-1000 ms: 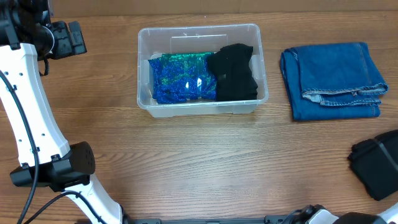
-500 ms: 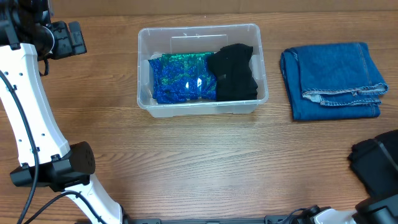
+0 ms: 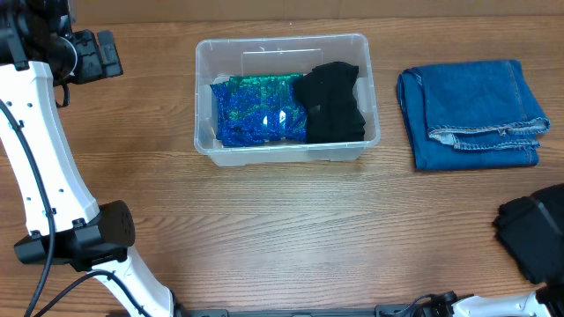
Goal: Pack container
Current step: 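Grasp the black cloth at the far right with the right gripper, then place the black cloth into the bin with the right gripper and release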
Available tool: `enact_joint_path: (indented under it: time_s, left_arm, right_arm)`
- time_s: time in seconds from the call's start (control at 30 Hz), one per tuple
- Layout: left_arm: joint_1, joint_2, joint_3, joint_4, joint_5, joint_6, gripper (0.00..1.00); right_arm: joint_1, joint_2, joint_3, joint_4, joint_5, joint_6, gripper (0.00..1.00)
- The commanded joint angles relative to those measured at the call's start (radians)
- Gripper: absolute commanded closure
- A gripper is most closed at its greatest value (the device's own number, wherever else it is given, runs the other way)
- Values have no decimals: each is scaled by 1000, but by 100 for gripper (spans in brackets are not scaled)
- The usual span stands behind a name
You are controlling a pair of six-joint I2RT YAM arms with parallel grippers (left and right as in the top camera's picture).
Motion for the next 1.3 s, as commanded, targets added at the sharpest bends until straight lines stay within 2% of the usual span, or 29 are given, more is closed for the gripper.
enact_joint_path:
  time_s: [0.0,0.13,0.23,0.37,0.4,0.43,0.53,0.57,0.6,0.8,0.97,1.13,1.27]
  left_arm:
    - [3,9,-5,1,-6,-14,0]
    - [3,9,-5,1,-6,-14,0]
    - [3,9,-5,1,-6,-14,0]
    - [3,9,-5,1,-6,-14,0]
    - [3,9,-5,1,-6,-14,0]
    - [3,9,-5,1,-6,-14,0]
    - [3,9,-5,1,-6,-14,0]
    - [3,9,-5,1,-6,-14,0]
    - [3,9,-5,1,-6,-14,0]
    - [3,9,-5,1,-6,-14,0]
    - [3,9,-5,1,-6,-14,0]
    - [3,9,-5,1,-6,-14,0]
    - [3,9,-5,1,-6,-14,0]
  right_arm:
    - [23,-2,-23,57,-118,-86,4]
    - [79,-2,-117,155,-114,-85,9]
    - [82,-2,-122,161,-114,-81,20]
    - [82,-2,-122,159,-120,-69,50]
    - [82,-2,-122,157,-128,-47,59]
    - [82,-3,-121,156,-158,-48,74]
    - [83,-3,-121,150,-183,-48,78]
    - [83,-3,-120,146,-193,-47,90]
    - [83,-5,-111,146,-250,-47,96]
    - [150,-80,17,83,-505,27,96]
    - [279,-286,96,64,-646,56,96]
    - [449,-501,156,67,-708,58,96]
    - [675,-637,159,200,-817,58,96]
